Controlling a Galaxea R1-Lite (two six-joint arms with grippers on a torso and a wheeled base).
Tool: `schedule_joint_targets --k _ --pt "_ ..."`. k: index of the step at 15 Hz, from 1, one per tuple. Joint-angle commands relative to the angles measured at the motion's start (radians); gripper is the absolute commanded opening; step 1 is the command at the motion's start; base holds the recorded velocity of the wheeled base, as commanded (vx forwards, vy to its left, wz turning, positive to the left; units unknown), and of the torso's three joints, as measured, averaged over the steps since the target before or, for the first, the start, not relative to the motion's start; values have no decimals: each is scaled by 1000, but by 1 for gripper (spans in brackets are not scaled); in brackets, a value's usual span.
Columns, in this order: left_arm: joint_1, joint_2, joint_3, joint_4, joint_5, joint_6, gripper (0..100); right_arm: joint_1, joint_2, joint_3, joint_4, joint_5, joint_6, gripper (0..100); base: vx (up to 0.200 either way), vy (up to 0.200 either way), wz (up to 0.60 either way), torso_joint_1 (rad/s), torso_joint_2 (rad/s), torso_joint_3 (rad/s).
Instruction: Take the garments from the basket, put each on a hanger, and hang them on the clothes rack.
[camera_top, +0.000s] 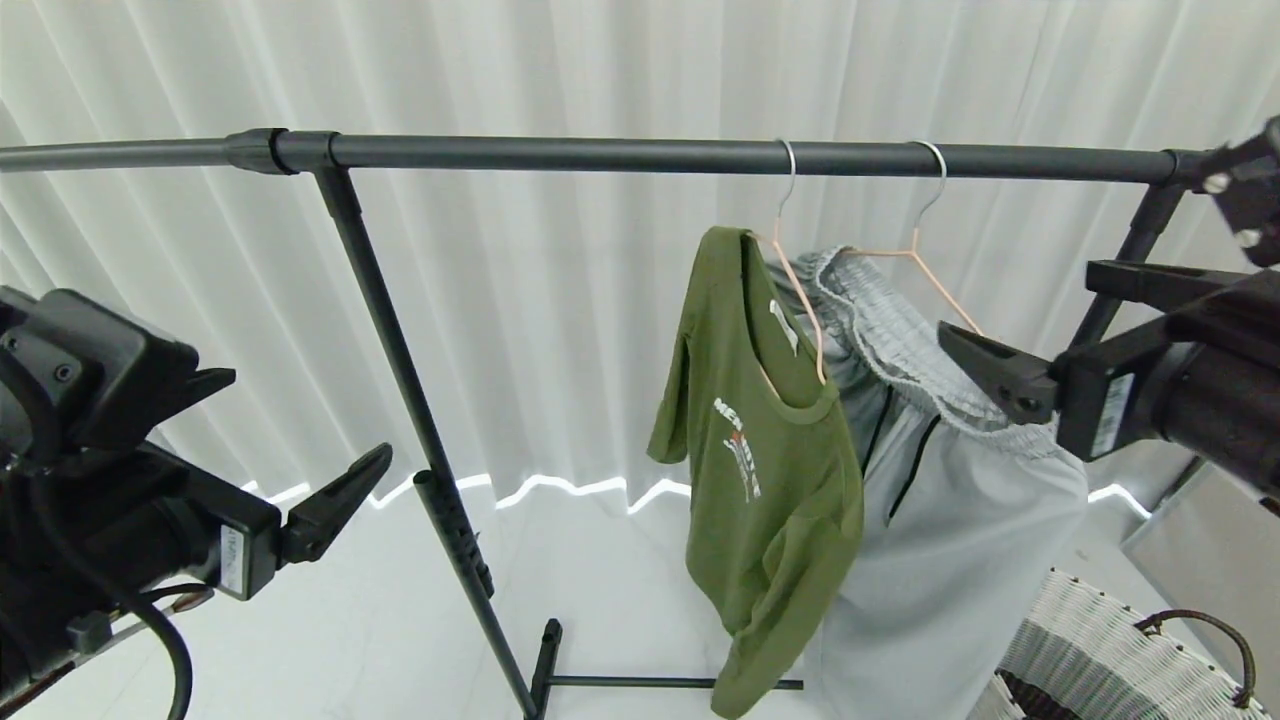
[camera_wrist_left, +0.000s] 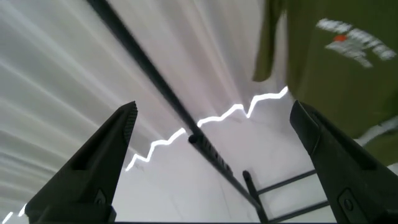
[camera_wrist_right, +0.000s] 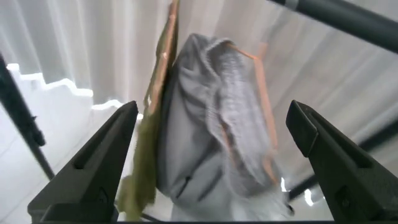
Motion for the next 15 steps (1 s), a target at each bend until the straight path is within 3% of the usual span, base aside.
schedule_joint_targets --k 1,6,11,15 --pt "43 -60 53 1 1 0 100 -82 -138 69 42 -2 -3 100 0 0 0 0 0 0" --pt "189 -213 168 7 34 8 100 -390 -455 174 416 -2 -32 100 0 0 0 0 0 0" --pt "356 -428 336 28 281 15 100 -696 -886 198 1009 -2 -36 100 0 0 0 0 0 0" --pt "563 -695 349 344 363 17 100 -869 -1070 266 1185 -2 -34 100 0 0 0 0 0 0"
